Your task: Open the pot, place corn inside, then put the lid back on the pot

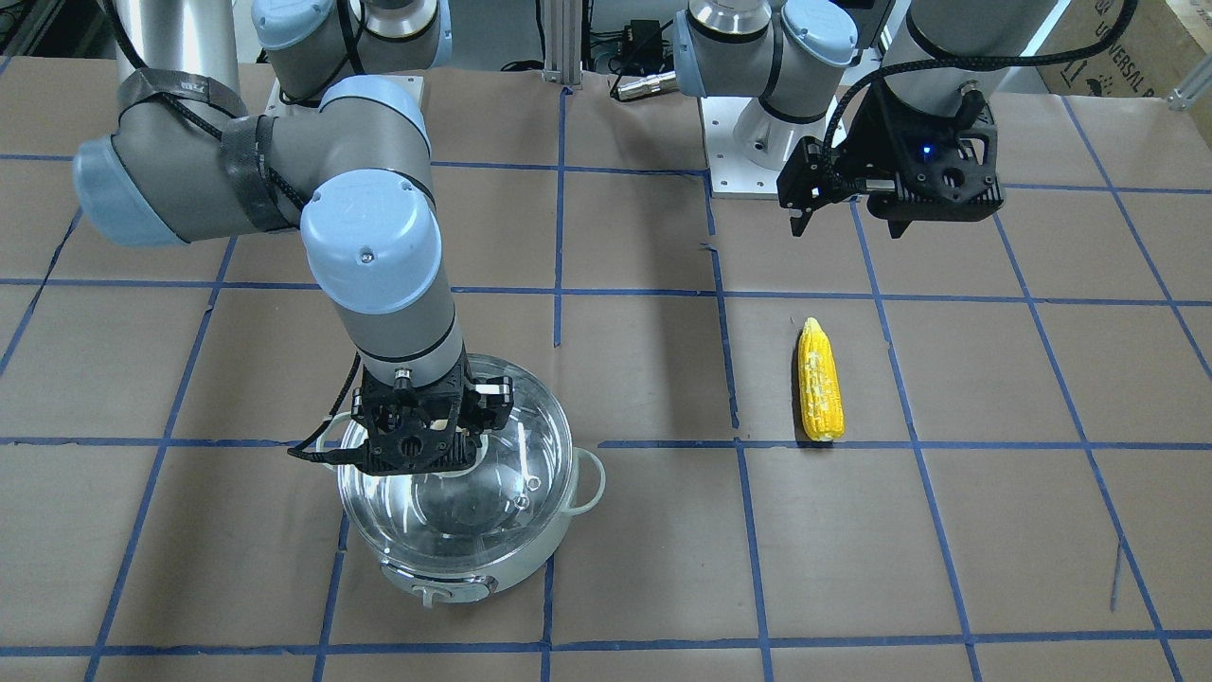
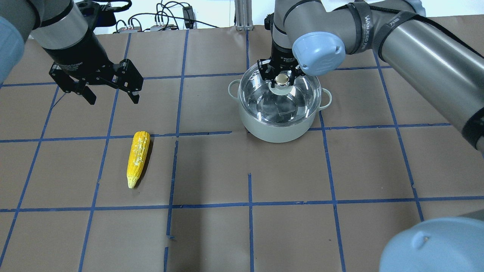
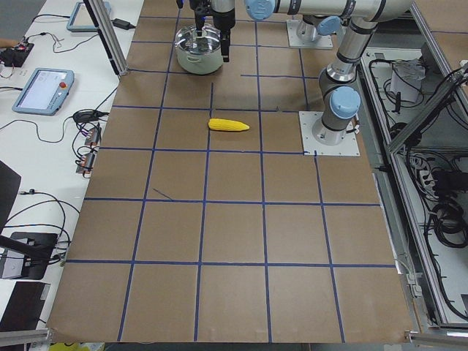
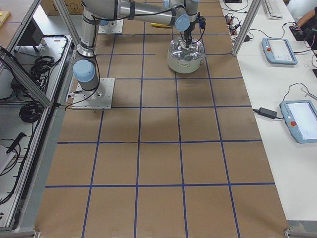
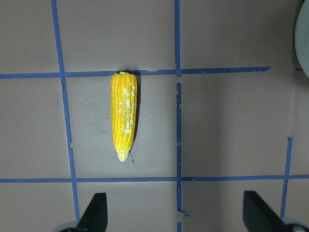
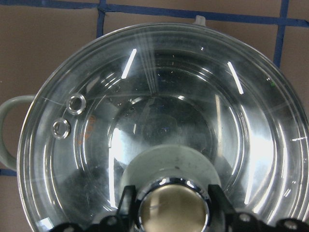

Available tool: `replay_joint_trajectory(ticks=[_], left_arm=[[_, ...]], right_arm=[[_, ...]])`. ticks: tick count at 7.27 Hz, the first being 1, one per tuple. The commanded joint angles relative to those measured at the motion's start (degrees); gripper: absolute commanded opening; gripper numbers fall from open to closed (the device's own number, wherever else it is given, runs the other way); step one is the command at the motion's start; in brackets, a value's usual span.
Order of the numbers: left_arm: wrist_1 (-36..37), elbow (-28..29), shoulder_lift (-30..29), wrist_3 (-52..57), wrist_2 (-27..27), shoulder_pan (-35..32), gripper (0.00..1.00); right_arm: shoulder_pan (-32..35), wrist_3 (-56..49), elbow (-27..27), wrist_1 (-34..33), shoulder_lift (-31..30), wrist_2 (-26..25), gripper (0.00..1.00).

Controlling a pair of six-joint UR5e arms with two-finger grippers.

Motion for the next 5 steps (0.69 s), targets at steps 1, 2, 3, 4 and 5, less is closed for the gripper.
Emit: replay_joint_trajectory(ticks=[1, 2, 3, 4, 5], left_arm=[[0.00, 0.04, 0.00, 0.03, -0.02, 0.00, 1.00], [0.00, -0.05, 0.00, 0.03, 0.06, 0.09, 1.00], [0.00, 0.04, 0.00, 0.03, -0.02, 0.09, 1.00], [0.00, 0.04, 0.00, 0.03, -0.02, 0.09, 1.00], [0.00, 0.04, 0.00, 0.03, -0.02, 0.09, 1.00]], right_arm=[[0.94, 0.00, -0.80, 0.37, -0.23, -0.40, 0.56], [1.91, 0.00, -3.33, 3.16, -0.23, -0.92, 0.55], [1.74, -0.09, -6.75, 8.67, -0.58, -0.93, 0.53], [1.13, -0.87, -9.22, 12.46, -2.15, -0.84, 0.52], [0.43, -2.10, -8.72, 13.46, -4.95, -0.75, 0.51]])
